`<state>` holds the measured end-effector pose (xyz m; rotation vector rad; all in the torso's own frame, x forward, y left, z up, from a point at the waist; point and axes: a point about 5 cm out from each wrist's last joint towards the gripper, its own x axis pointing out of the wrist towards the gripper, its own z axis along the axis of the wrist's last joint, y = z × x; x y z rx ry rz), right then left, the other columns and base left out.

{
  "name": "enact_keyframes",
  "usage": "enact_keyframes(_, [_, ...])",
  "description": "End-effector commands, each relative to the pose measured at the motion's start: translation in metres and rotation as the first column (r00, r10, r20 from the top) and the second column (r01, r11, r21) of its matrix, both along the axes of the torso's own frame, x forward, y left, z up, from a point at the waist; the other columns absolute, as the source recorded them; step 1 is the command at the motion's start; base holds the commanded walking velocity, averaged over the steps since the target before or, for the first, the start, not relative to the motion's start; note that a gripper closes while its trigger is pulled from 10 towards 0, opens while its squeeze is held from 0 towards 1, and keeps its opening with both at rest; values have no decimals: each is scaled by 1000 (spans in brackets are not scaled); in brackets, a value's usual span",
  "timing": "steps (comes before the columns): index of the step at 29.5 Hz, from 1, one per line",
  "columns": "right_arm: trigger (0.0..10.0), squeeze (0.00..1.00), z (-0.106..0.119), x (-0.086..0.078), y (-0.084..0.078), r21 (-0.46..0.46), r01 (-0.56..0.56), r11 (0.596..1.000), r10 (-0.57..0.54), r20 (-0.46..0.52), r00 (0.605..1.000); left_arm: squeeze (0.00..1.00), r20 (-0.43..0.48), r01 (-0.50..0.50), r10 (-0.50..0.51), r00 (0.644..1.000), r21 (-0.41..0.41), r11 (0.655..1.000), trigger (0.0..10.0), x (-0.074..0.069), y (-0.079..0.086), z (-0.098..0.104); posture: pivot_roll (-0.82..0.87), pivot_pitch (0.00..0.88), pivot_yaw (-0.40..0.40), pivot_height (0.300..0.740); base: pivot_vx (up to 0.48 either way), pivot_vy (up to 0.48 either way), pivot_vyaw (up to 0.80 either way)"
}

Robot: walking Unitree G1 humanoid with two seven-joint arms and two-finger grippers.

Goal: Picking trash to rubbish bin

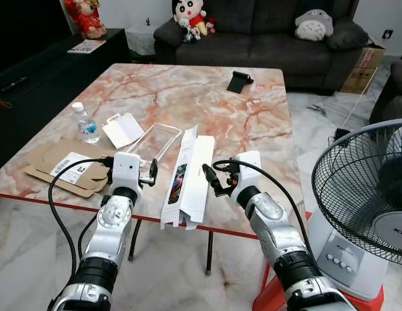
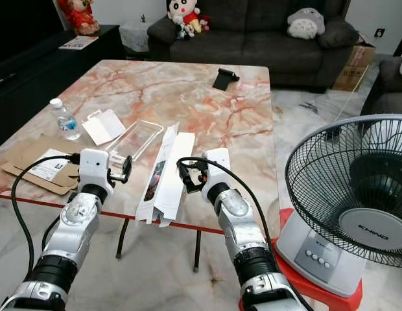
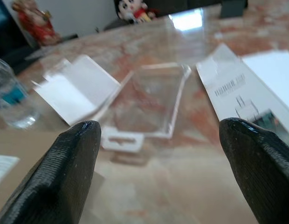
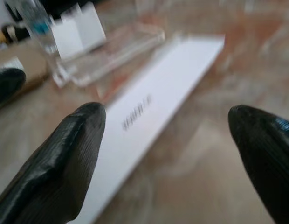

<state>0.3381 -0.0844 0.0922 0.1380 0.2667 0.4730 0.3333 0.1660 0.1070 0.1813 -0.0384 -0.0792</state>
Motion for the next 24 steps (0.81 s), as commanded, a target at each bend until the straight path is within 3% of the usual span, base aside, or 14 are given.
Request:
enact_keyframes(1, [10000,553,2,-1,3,14,-17,1000,17,-33,999,0,11,14,-14,1000,23,1000,10000,0,1,4,15,42,47,740,0,0,0])
enact_keyframes(2, [10000,553,2,-1,3,14,-17,1000,18,-34,999,0,11,14,-15,1000,23,1000,10000,0,1,4,15,42,47,740,0,0,0])
enact_keyframes(3, [10000,0,4,-2,3,52,-14,999,17,-54,998,0,7,27,-27,1000,34,999,10000,0,0,3,14,40,47,740,0,0,0])
enact_keyframes(6, [10000,0,10,0,1,169,9,986,15,-144,989,0,-5,60,-59,998,62,996,10000,-1,-4,1,10,37,48,740,0,0,0])
enact_keyframes(14, [10000,0,17,-2,6,321,34,947,48,-245,968,0,-10,110,-110,994,95,989,10000,-2,-12,0,10,35,50,740,0,0,0])
enact_keyframes(17, [10000,0,19,-4,7,331,20,943,71,-262,962,0,-14,120,-119,993,107,987,10000,-3,-12,-2,14,34,50,740,0,0,0])
enact_keyframes(24, [10000,0,15,-7,9,252,-28,967,100,-274,956,0,-21,134,-132,991,118,984,10000,-5,-14,-4,12,34,47,740,0,0,0])
